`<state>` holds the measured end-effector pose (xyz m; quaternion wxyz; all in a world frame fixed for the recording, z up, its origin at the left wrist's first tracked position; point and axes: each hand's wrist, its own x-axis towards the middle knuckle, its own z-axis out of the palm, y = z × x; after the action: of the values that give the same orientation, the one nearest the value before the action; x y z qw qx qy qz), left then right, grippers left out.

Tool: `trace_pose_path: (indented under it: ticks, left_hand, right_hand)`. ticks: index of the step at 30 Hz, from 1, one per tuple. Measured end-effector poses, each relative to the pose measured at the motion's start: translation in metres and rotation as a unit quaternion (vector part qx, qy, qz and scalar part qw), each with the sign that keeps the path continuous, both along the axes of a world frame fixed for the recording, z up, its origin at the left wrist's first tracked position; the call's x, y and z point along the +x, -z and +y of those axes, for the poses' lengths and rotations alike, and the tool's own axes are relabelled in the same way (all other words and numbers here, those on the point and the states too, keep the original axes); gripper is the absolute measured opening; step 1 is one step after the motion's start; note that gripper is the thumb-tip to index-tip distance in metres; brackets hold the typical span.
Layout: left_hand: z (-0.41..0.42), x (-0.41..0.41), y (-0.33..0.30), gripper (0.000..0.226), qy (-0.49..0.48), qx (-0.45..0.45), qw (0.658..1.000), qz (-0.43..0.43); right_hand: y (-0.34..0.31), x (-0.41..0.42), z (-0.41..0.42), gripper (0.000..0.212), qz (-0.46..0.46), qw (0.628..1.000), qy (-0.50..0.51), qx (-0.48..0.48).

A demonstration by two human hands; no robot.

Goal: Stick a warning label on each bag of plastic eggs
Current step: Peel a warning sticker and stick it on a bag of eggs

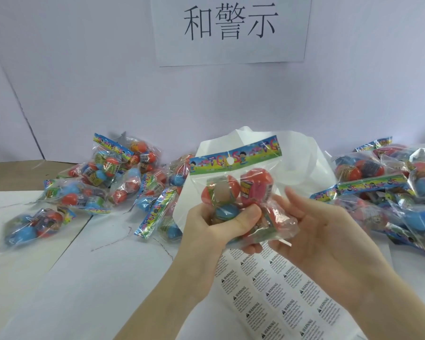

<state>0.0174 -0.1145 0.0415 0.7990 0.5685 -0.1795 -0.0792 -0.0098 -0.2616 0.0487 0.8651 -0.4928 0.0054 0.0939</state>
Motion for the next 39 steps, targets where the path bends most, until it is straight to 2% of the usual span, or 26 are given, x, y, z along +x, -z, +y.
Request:
trace_pose_path:
  ticks: [2,6,10,14,16,17,19,23,27,30,33,35,36,37,39]
  left_hand:
    - [0.0,0.0,-0.004,0.005,-0.021,0.0,1.0,0.006]
    - [-0.001,-0.002,-0.001,0.003,-0.031,0.019,0.999,0.005]
    - [-0.002,-0.001,0.001,0.007,-0.032,0.036,0.999,0.017]
    - [-0.005,-0.002,0.002,0.048,-0.055,0.075,0.996,0.0]
    - [-0.006,-0.003,0.001,0.063,-0.042,0.087,0.995,-0.014]
    - [-0.005,-0.003,0.001,0.063,-0.032,0.083,0.996,-0.013]
    - [-0.004,-0.002,0.0,0.049,-0.025,0.086,0.996,-0.015]
    - [-0.003,0.0,0.003,0.028,-0.019,0.097,0.995,-0.019]
    - [0.0,0.002,0.004,0.01,-0.018,0.106,0.994,-0.019]
    - [0.0,0.003,0.005,0.005,-0.023,0.082,0.996,-0.012]
    - [-0.003,0.001,0.006,0.024,-0.037,0.087,0.995,-0.01]
    - [-0.005,0.0,0.009,0.043,-0.076,0.136,0.988,-0.022]
    - [-0.006,0.0,0.01,0.052,-0.101,0.168,0.98,-0.032]
    - [-0.007,-0.001,0.011,0.058,-0.117,0.19,0.974,-0.039]
    - [-0.008,-0.002,0.011,0.054,-0.11,0.176,0.978,-0.031]
  right_hand:
    - [0.0,-0.003,0.001,0.038,-0.023,1.0,-0.015,-0.011]
    - [0.005,0.003,0.003,0.021,0.003,1.0,-0.006,0.016]
    - [0.004,0.001,0.004,0.023,0.007,1.0,0.003,0.014]
    - [0.004,0.001,0.005,0.034,-0.034,0.987,0.091,-0.131]
    - [0.001,-0.001,0.008,0.041,-0.058,0.971,0.115,-0.2]
    - [0.0,-0.002,0.008,0.051,-0.074,0.965,0.118,-0.223]
    - [0.001,-0.003,0.008,0.061,-0.084,0.957,0.129,-0.248]
    - [0.0,0.0,0.007,0.038,-0.076,0.966,0.11,-0.22]
    - [0.0,-0.001,0.009,0.033,-0.098,0.967,0.073,-0.223]
    - [0.002,-0.001,0.01,0.031,-0.103,0.967,0.081,-0.22]
    - [0.001,-0.002,0.011,0.034,-0.104,0.964,0.134,-0.204]
    - [0.003,-0.002,0.012,0.033,-0.115,0.944,0.225,-0.213]
    - [0.005,-0.001,0.012,0.033,-0.121,0.922,0.289,-0.227]
    - [0.006,0.0,0.01,0.031,-0.129,0.892,0.357,-0.246]
    - [0.007,0.001,0.009,0.028,-0.163,0.824,0.455,-0.297]
